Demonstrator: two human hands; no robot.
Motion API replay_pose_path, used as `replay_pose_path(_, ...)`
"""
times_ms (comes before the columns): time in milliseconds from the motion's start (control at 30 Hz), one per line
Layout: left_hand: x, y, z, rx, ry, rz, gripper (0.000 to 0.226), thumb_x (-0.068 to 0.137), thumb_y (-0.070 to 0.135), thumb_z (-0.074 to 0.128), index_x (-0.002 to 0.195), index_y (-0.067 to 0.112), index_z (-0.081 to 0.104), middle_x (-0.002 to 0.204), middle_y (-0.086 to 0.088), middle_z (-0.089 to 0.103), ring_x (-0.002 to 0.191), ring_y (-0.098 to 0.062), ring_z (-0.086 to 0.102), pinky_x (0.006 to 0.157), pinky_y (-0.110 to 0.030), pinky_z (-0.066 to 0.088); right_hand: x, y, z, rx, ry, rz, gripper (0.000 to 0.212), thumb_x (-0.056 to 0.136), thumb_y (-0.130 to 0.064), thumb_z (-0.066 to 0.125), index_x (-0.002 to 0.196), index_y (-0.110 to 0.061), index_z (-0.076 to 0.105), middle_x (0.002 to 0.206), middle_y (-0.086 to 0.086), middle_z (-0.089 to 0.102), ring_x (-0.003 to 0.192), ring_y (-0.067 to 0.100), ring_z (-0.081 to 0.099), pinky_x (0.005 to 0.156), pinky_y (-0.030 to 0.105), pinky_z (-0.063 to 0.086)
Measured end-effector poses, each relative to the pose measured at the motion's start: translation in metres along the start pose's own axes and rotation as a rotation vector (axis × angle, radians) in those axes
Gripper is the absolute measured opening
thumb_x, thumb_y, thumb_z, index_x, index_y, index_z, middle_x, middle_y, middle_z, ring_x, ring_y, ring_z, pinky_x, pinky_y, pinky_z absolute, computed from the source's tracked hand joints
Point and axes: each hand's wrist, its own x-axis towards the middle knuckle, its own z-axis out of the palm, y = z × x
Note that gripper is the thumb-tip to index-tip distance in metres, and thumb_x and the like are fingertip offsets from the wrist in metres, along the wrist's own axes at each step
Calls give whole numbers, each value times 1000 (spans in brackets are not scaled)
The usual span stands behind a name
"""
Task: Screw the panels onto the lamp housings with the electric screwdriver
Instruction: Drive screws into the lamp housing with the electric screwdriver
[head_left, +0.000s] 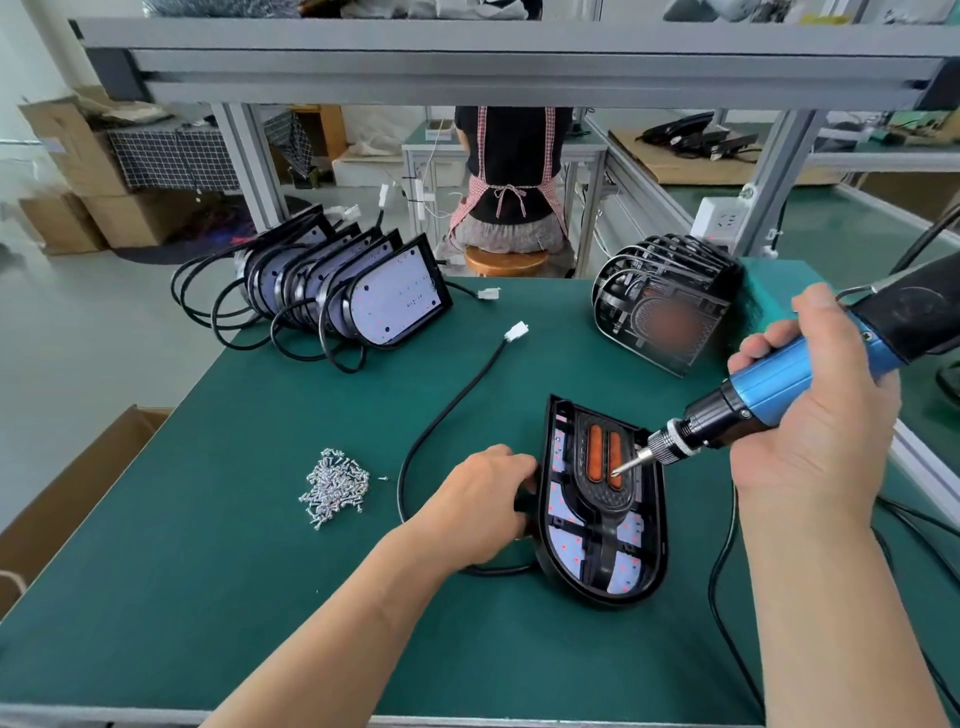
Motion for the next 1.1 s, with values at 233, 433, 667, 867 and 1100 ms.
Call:
replay_pose_path(233, 9, 3, 3, 102, 27, -35, 20, 90, 4, 49, 76, 18, 45, 93, -8, 58, 87, -32, 56, 76, -38, 45, 0, 1, 0, 33, -11, 14, 18, 89, -22, 73, 87, -17, 56, 69, -3, 56, 62, 15, 56, 65, 28, 49)
replay_pose_path(433, 7, -5, 8, -109, 7, 52, 21, 83, 16, 70, 104, 14, 65, 99, 0, 53, 99, -23, 50, 88, -28, 41, -1, 0, -3, 29, 2, 9, 18, 89, -22, 73, 84, -17, 57, 69, -3, 56, 62, 15, 56, 66, 28, 49)
replay_pose_path(667, 8, 6, 7, -13, 24, 48, 13, 86, 1, 58, 80, 11, 51, 88, -1, 47, 85, -26, 51, 82, -37, 45, 3, 0, -5, 39, 45, 5, 20, 92, -20, 71, 94, -12, 52, 67, -2, 56, 59, 14, 55, 62, 26, 48)
replay_pose_path(867, 8, 8, 5, 201, -25, -34, 15, 91, 1, 46, 99, 9, 56, 102, -10, 61, 94, -33, 59, 85, -43, 49, 0, -2, -8, 43, 38, 14, 19, 92, -22, 71, 91, -13, 55, 68, -3, 55, 61, 13, 56, 64, 26, 48)
replay_pose_path(1100, -5, -2, -13, -85, 126, -136, 18, 99, 18, 53, 93, 16, 70, 83, -4, 65, 73, -10, 60, 73, -26, 49, -5, -4, -5, 53, 47, 60, 19, 93, -23, 70, 96, -12, 54, 68, -4, 55, 59, 12, 56, 61, 25, 48)
